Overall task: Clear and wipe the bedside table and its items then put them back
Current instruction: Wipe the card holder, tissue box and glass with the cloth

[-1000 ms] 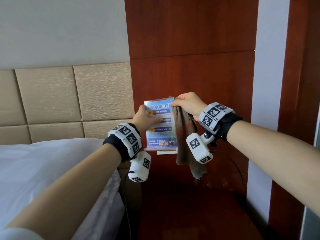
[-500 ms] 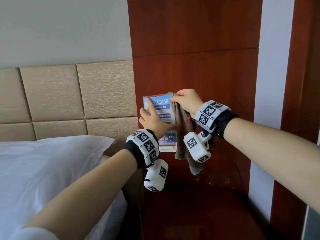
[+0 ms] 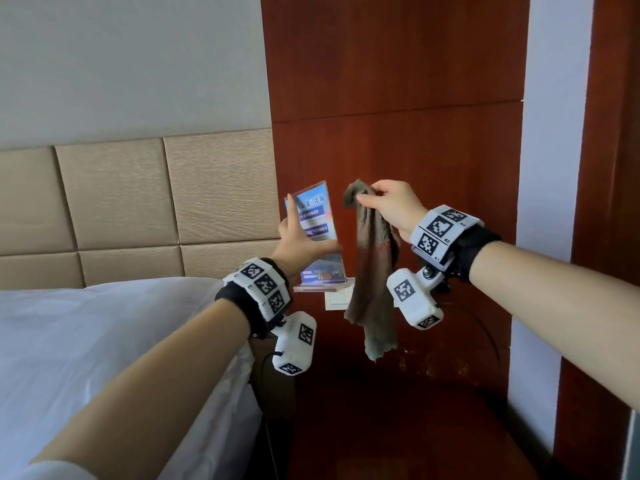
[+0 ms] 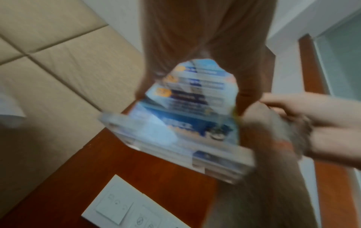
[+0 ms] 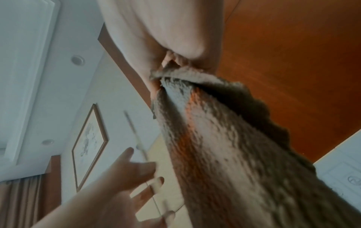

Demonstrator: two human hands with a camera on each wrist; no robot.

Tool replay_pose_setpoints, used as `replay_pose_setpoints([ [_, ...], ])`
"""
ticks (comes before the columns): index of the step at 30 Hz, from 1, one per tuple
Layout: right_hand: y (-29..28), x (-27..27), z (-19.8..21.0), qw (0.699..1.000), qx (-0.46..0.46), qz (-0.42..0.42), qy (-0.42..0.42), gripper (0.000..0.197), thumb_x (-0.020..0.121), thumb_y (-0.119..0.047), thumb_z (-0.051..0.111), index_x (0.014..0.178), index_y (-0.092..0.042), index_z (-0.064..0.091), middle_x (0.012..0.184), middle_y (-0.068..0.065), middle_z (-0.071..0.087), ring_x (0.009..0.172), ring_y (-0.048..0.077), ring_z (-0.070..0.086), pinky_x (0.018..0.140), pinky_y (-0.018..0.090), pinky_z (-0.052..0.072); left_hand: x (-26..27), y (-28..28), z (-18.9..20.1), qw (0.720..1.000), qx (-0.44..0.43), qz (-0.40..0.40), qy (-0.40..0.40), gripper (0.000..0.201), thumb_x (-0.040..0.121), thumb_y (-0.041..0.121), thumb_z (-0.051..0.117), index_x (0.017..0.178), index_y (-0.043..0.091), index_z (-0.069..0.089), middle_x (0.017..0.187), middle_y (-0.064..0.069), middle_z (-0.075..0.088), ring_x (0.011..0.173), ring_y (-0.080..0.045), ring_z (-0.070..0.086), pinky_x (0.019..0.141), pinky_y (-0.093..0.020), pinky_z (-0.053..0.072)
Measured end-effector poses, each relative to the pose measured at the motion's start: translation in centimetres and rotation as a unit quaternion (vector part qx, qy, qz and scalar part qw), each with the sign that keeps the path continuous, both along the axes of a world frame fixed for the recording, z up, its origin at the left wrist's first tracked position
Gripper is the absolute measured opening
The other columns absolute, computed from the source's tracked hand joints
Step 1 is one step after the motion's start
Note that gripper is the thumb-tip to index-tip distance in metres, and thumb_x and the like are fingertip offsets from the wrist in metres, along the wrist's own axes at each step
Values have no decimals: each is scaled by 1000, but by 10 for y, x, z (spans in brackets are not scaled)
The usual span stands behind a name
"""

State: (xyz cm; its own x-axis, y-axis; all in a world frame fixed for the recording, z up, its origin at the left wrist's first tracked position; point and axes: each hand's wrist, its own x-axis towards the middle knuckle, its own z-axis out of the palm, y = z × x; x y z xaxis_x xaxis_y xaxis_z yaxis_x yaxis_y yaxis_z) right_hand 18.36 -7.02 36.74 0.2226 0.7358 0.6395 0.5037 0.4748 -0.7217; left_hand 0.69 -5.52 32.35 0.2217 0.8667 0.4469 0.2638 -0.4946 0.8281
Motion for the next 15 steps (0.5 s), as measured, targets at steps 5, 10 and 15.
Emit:
replay_pose_setpoints([
  [5,-9,0,4,991,23,71,-110,39,89,-13,61,127,-21,55,100,-3,63,108,15,56,96,25,40,-11,-9,3,985,10,-175,-1,111,74,-17,64,150,28,-3,99,1,57,68,2,65,68,-19,56],
  [10,-19,0,14,960,49,101,-255,31,94,-11,53,121,-20,62,121,-5,63,116,5,53,102,22,38,-8,-16,1,976,-6,-216,25,107,75,-18,63,150,26,0,109,5,53,80,7,64,67,-12,53],
  [15,-21,-2,11,951,80,107,-278,20,88,-9,61,105,-18,68,98,-16,64,93,-4,57,87,15,41,-9,-13,-5,973,-28,-229,11,112,64,-6,73,149,25,6,124,-2,48,105,-8,55,78,-22,54],
])
